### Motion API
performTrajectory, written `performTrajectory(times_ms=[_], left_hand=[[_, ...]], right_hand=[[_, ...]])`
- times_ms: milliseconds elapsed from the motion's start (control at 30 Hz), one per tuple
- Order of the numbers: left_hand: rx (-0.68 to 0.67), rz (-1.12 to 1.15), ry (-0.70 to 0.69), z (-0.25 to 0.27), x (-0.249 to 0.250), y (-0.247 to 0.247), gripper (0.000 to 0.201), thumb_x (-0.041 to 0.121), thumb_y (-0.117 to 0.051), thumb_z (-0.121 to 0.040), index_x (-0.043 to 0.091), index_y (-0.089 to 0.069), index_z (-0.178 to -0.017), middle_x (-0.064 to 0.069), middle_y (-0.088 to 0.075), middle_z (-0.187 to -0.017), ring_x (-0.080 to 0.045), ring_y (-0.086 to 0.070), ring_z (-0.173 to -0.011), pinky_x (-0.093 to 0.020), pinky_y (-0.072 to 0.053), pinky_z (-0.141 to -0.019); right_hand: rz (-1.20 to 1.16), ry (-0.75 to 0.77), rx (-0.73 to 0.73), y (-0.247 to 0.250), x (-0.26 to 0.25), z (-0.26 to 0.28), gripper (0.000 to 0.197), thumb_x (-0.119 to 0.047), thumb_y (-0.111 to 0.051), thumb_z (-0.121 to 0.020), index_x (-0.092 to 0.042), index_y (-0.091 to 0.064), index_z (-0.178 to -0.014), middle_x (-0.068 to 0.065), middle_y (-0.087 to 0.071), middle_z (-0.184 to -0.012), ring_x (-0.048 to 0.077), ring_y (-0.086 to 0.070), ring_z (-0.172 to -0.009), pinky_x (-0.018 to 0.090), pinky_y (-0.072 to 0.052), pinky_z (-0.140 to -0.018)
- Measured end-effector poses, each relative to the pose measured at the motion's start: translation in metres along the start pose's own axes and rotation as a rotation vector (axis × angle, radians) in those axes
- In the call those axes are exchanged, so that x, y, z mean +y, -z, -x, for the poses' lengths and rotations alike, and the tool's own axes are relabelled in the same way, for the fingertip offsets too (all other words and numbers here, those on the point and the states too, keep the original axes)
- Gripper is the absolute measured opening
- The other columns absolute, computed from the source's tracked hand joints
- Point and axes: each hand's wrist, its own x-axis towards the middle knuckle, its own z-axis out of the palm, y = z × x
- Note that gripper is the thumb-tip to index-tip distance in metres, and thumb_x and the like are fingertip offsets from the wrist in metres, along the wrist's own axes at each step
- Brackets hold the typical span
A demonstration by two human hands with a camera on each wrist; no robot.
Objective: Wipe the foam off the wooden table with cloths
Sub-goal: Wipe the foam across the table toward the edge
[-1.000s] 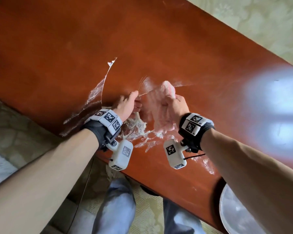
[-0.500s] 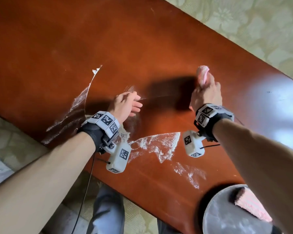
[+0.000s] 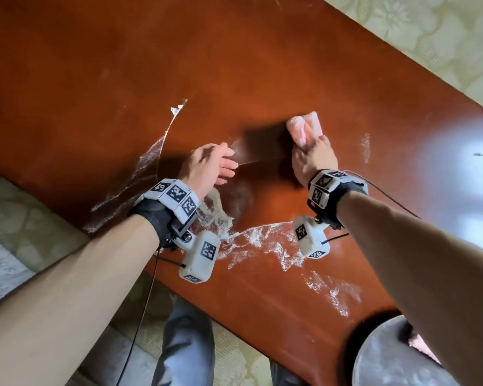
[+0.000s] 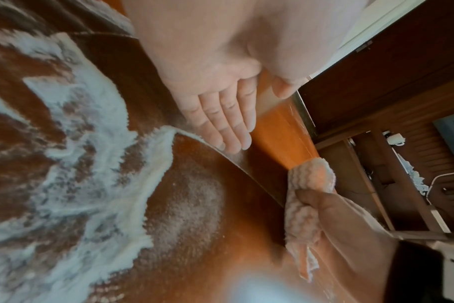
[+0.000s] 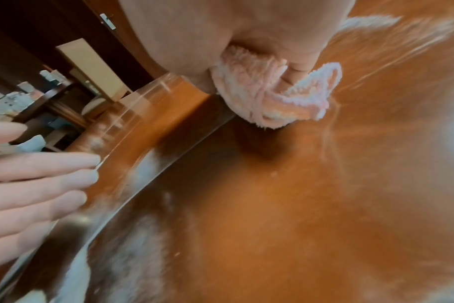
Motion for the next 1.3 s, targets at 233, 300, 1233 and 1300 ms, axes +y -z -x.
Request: performTrajectory(times_ms=[233,300,1233,1300], left_hand=[[0.022,0.083,0.038,-0.003,-0.02,0.052,0.038,0.031,-0.045,-0.103,0.002,-0.065,-0.117,-0.016,-0.075,-0.102,-0.032,-0.072,-0.093,-0.029,-0.056,-0.071],[0.033,0.106,0.058,-0.002,-0.027,0.07,0.038,0.03,-0.045,-0.103,0.002,-0.065,-0.119,-0.017,-0.074,-0.103,-0.033,-0.071,-0.096,-0.027,-0.056,-0.067],[-0.082,0.015,-0.091,0.027,0.044,-0.051,0.035,0.025,-0.047,-0.103,-0.002,-0.067,-0.112,-0.02,-0.074,-0.098,-0.026,-0.067,-0.08,-0.017,-0.051,-0.055],[-0.095,-0.014,-0.107,0.029,0.051,-0.076,0.035,0.025,-0.047,-0.103,-0.002,-0.068,-0.111,-0.02,-0.074,-0.097,-0.025,-0.068,-0.079,-0.017,-0.051,-0.056]], right_hand=[[-0.193,0.076,-0.063,-0.03,-0.082,0.0,0.053,-0.016,-0.043,-0.093,-0.024,-0.038,-0.144,0.018,-0.053,-0.123,0.034,-0.052,-0.113,0.03,-0.039,-0.088],[-0.196,0.099,-0.09,-0.045,-0.1,0.003,0.051,-0.017,-0.045,-0.091,-0.025,-0.043,-0.141,0.017,-0.055,-0.122,0.035,-0.055,-0.111,0.03,-0.042,-0.084],[-0.449,-0.163,0.317,0.069,0.072,0.017,0.044,-0.011,-0.039,-0.087,-0.027,-0.061,-0.121,0.003,-0.067,-0.113,0.024,-0.062,-0.103,0.025,-0.046,-0.084],[-0.449,-0.166,0.333,0.079,0.101,0.008,0.048,-0.012,-0.039,-0.086,-0.034,-0.058,-0.124,-0.003,-0.067,-0.116,0.021,-0.062,-0.105,0.021,-0.042,-0.083]])
